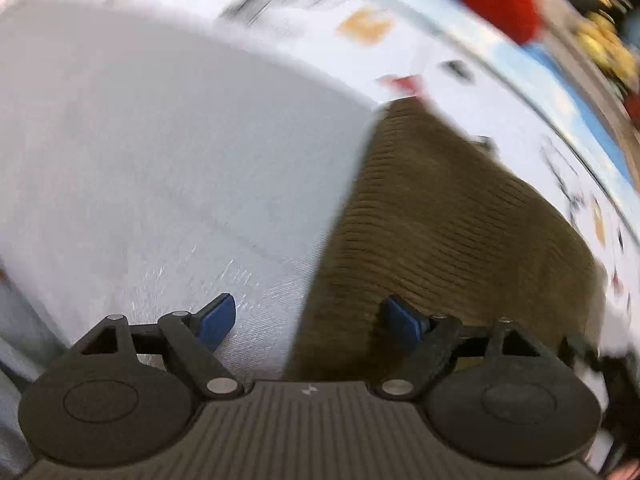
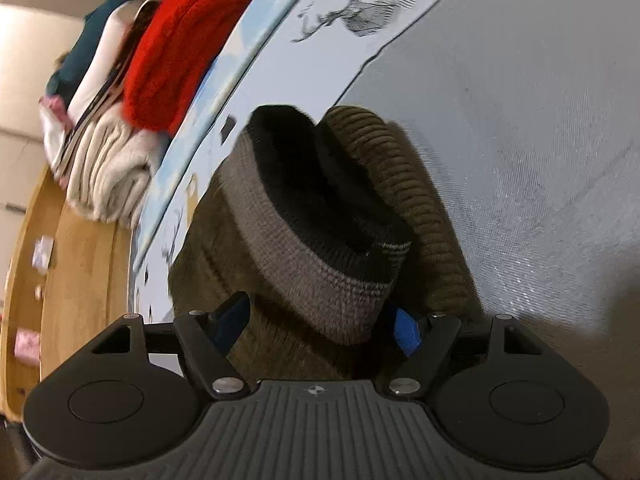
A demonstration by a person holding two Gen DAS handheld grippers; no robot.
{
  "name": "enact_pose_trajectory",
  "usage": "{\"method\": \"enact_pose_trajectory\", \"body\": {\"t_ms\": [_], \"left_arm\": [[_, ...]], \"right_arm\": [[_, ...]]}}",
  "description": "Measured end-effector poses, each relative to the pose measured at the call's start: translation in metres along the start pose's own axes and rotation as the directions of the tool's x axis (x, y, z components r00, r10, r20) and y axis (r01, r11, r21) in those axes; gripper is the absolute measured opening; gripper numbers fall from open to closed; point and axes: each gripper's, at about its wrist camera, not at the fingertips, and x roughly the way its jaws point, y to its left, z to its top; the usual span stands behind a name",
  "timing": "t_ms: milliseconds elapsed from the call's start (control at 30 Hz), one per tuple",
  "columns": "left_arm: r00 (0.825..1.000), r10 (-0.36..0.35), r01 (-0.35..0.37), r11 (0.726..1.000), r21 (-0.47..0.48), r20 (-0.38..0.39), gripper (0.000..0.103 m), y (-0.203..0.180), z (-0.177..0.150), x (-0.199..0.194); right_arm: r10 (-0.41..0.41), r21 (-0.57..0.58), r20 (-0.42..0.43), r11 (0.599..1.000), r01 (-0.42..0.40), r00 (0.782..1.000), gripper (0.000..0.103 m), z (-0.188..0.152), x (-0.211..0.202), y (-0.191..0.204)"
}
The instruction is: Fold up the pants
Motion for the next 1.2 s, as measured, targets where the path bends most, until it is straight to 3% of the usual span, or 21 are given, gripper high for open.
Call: {"method": "enact_pose_trajectory", "body": {"t_ms": [100,200,333,567,800,1200], "left_arm": [[0.993,-0.098,0.092,0.991,-0.094,-0.067,0.086,0.007,0.012,0.017],[0.988,-0.129,0.127,0.992,-0.028,-0.087,0.086,-0.007,0.013,0.022],[0.988,-0.108,0.119,0.989,0.088,-0.114,0.088,-0.027,0.005,0.031],[0.99,-0.08,0.094,0.987,0.127,-0.116,0.089,-0.036,0.002,0.033],[0.995,-0.052,0.072,0.967,0.244,-0.085,0.089,-0.048,0.002,0.035],[0.993,-0.067,0.09,0.96,0.264,-0.095,0.089,-0.048,0.005,0.04]], "right_arm": [[0.028,0.022,0.017,0.999,-0.029,0.999,0.081,0.002,0.007,-0.005],[0.047,0.049,0.025,0.998,-0.048,0.999,0.08,0.001,0.005,-0.009],[0.054,0.06,0.031,0.997,-0.056,0.998,0.08,0.001,0.005,-0.012],[0.043,0.026,0.049,0.999,-0.044,0.998,0.081,-0.004,0.005,-0.007],[0.052,0.028,0.055,0.998,-0.054,0.997,0.081,-0.006,0.004,-0.007],[0.033,0.05,0.051,0.998,-0.035,0.998,0.085,-0.003,0.006,-0.005]]}}
